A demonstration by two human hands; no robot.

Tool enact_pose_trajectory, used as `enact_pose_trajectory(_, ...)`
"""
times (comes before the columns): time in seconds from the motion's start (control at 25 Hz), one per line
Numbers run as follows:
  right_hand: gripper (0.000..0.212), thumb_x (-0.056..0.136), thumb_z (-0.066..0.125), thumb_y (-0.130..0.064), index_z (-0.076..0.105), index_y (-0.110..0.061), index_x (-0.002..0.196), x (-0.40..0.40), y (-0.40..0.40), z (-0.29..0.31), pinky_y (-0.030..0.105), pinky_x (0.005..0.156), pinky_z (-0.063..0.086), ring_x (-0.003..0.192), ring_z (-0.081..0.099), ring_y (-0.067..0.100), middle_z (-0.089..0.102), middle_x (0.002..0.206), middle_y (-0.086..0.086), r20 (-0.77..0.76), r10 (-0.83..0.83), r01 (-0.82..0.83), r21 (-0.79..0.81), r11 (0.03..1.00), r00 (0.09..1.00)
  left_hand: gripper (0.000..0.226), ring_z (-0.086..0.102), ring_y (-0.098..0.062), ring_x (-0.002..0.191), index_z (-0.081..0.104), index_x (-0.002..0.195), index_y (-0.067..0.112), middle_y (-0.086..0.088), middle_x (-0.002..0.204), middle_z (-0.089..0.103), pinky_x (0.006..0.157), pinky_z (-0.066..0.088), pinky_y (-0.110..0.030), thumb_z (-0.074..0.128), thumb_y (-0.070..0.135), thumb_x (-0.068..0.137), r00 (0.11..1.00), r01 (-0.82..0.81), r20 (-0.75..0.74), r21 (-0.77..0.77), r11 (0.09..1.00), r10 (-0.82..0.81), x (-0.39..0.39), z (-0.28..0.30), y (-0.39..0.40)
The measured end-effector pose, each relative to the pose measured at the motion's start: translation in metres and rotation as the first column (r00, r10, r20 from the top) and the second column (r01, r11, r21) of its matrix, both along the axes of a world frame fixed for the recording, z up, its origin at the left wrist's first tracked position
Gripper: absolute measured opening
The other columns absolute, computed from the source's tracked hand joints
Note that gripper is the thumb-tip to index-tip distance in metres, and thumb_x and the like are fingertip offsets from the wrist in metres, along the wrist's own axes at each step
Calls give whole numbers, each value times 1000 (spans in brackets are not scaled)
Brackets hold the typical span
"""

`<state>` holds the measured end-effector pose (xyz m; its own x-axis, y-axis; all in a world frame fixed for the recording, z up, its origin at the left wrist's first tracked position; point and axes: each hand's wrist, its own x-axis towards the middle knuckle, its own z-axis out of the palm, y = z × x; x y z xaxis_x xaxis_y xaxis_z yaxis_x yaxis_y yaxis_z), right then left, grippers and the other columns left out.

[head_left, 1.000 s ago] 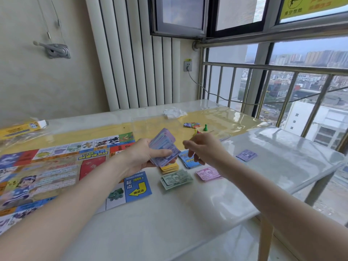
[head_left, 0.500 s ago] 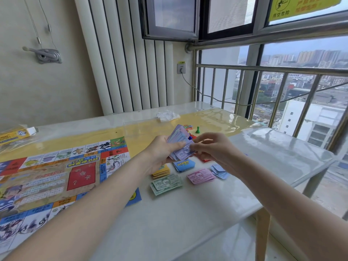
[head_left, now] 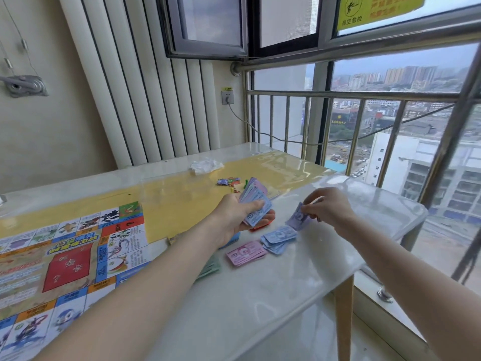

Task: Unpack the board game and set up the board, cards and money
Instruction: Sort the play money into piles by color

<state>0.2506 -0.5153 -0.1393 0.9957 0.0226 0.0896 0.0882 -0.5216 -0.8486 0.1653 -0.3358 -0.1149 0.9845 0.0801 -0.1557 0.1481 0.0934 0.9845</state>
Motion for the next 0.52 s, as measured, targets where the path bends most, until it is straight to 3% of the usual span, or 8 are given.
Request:
enact_pose_trajectory(0.12,14,75,71,-8,65,-7,88,3,1,-8,25,62,41,85,58,26,63,91,13,50,26,-7,-355,935,998,2,68,-13,55,60,87,4,-9,66,71,58,58,-21,62,5,87,1000,23,-19,19,1000,-22,-1,-3,-6)
enact_pose_trajectory(0.2,19,79,69,-14,64,-8,96,0,5,-5,27,73,38,96,54,25,57,102,9,155,41,36,-460,887,987,5,69,-14,58,61,88,4,-12,72,72,59,58,-22,65,6,85,999,14,-32,24,1000,-13,0,-5,-5)
enact_pose_trajectory(0.24,19,82,67,-18,63,-7,97,-4,9,0,28,75,38,94,53,23,55,100,7,218,58,40,-420,907,974,8,69,-15,59,61,90,3,-14,77,72,59,58,-22,66,6,84,999,4,-35,16,1000,-3,0,-5,-3)
enact_pose_trajectory(0.32,21,89,59,-24,64,-3,91,-14,19,13,31,69,43,79,54,21,58,86,6,156,175,-161,-96,982,972,13,69,-14,58,60,92,3,-12,74,72,55,57,-21,68,7,82,999,-22,-30,-3,1000,22,-1,-4,0)
enact_pose_trajectory(0.4,24,90,56,-22,63,0,85,-29,31,26,27,53,45,63,56,19,61,71,8,-17,435,-419,240,876,900,16,66,-10,51,59,94,5,-2,61,70,48,54,-19,68,9,82,999,-52,-7,-5,999,52,-2,-4,2)
enact_pose_trajectory(0.52,7,82,65,-3,60,2,84,-38,40,34,16,47,44,53,56,13,62,66,9,-52,513,-478,294,828,857,16,67,-9,53,59,97,5,-2,62,70,53,56,-19,62,18,86,999,-40,18,-66,997,41,-5,0,8)
